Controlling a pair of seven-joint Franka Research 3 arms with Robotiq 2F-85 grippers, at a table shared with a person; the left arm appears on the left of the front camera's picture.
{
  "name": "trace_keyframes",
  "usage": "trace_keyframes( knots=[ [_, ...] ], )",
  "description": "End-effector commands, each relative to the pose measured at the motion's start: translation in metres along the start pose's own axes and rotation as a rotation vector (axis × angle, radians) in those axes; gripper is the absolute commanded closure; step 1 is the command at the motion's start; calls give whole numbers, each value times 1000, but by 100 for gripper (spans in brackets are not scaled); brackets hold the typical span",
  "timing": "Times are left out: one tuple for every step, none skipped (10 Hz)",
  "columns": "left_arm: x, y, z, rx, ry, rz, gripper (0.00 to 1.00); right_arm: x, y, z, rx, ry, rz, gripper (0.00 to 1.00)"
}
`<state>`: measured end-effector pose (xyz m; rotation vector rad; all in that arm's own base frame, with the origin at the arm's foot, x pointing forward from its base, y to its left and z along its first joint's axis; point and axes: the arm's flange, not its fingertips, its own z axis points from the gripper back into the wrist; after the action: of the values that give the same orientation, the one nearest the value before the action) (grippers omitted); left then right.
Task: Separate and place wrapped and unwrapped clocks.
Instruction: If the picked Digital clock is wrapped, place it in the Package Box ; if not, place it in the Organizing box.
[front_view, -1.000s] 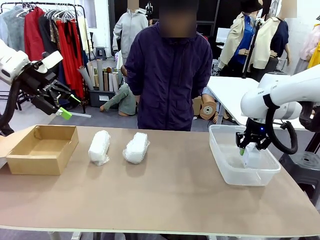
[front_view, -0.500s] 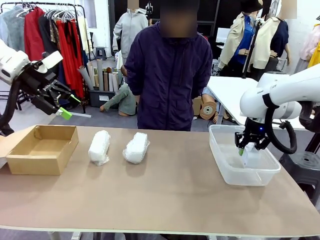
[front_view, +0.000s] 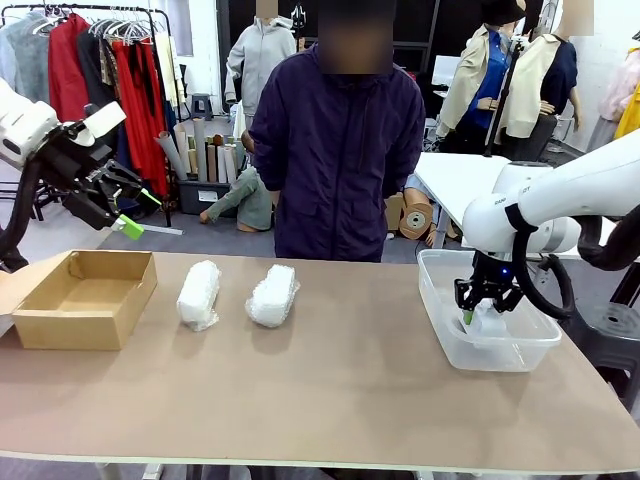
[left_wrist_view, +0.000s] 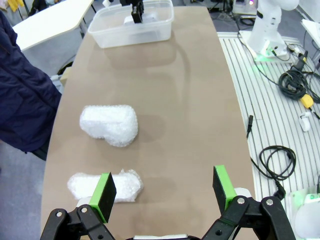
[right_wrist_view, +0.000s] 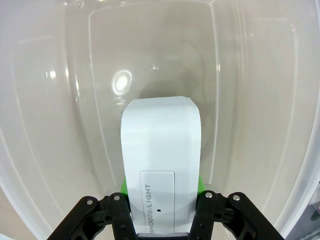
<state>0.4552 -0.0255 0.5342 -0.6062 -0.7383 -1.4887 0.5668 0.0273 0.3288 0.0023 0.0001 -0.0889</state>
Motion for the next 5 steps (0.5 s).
trace_keyframes(
  knots=[
    [1,-1,1,-1,-17,-5,0,3,-4,1,-21,-23,6,100],
    [1,-1,1,-1,-17,-5,0,1,-3,-1,-18,-16,4,89],
    [1,-1,1,-1,-17,-5,0,1,-3,0,-23,-18,9,71],
    [1,-1,1,-1,-17,-5,0,2,-3,3,-22,-19,14,52],
    [1,-1,1,-1,-17,-5,0,2,-3,6,-23,-14,19,34]
  ],
)
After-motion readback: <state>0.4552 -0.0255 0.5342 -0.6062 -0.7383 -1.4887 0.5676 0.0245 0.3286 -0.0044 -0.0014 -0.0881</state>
